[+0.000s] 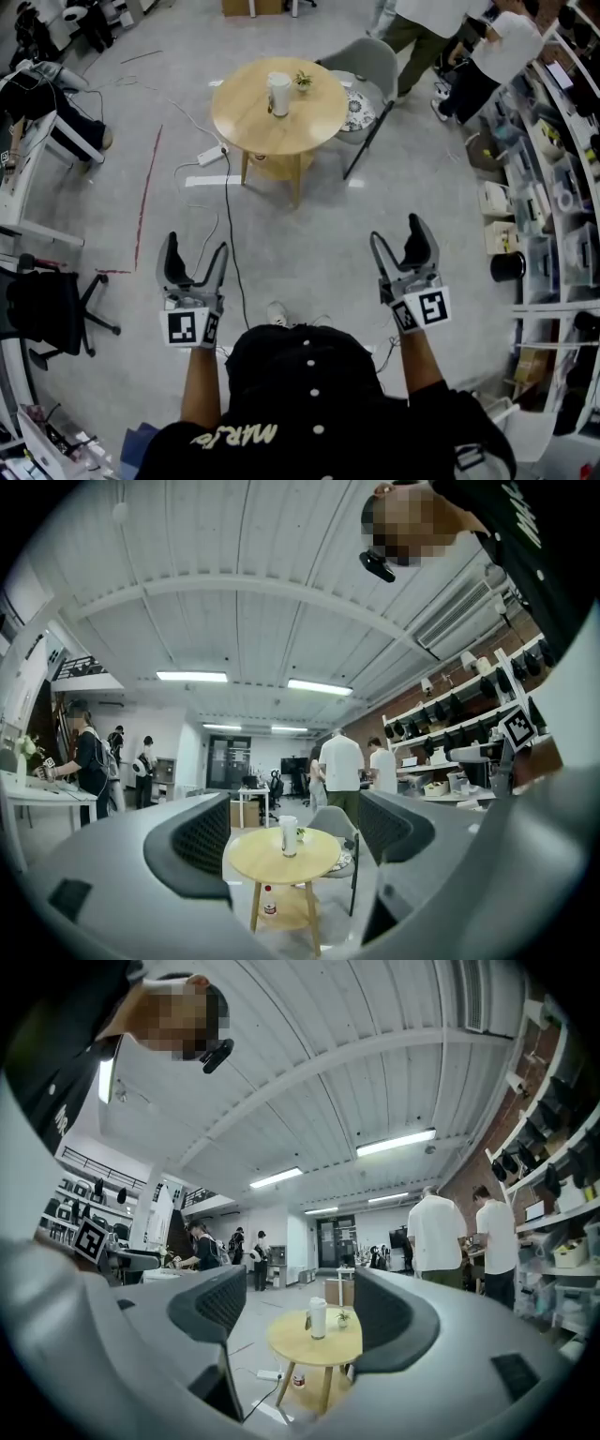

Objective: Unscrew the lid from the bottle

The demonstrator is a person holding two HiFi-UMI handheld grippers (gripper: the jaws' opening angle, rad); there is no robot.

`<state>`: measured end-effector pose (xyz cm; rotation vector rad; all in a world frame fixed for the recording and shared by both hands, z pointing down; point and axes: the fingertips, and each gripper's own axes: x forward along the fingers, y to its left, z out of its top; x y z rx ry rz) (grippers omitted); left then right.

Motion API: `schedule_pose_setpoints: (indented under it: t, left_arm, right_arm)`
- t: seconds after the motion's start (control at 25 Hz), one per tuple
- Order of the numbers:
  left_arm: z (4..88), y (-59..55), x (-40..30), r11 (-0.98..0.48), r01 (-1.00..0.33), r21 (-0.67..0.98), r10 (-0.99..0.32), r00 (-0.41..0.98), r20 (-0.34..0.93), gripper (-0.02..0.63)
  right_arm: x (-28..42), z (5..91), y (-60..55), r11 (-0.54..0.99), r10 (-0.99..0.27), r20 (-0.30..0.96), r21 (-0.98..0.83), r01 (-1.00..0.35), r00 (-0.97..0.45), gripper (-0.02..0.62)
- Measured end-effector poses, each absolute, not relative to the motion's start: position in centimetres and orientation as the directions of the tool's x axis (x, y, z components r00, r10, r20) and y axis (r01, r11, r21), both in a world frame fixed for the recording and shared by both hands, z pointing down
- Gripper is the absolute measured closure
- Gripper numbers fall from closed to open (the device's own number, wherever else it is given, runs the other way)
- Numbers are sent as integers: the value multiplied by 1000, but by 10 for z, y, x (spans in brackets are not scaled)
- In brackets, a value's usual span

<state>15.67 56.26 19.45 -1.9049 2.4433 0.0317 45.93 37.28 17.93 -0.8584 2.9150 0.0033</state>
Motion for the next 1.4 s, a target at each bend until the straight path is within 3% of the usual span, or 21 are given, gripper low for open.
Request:
schedule_pose_setpoints:
  t: [0.64, 1.4]
  left_arm:
    - [216, 549, 88, 131, -989, -74, -991, -130, -24, 198]
    - [222, 410, -9, 171, -981, -88, -985, -172, 2, 198]
  right_arm:
    - [409, 188, 377, 792, -610, -78, -27, -610, -789, 256]
    - [288, 193, 213, 826, -563, -93, -44, -562, -821, 262]
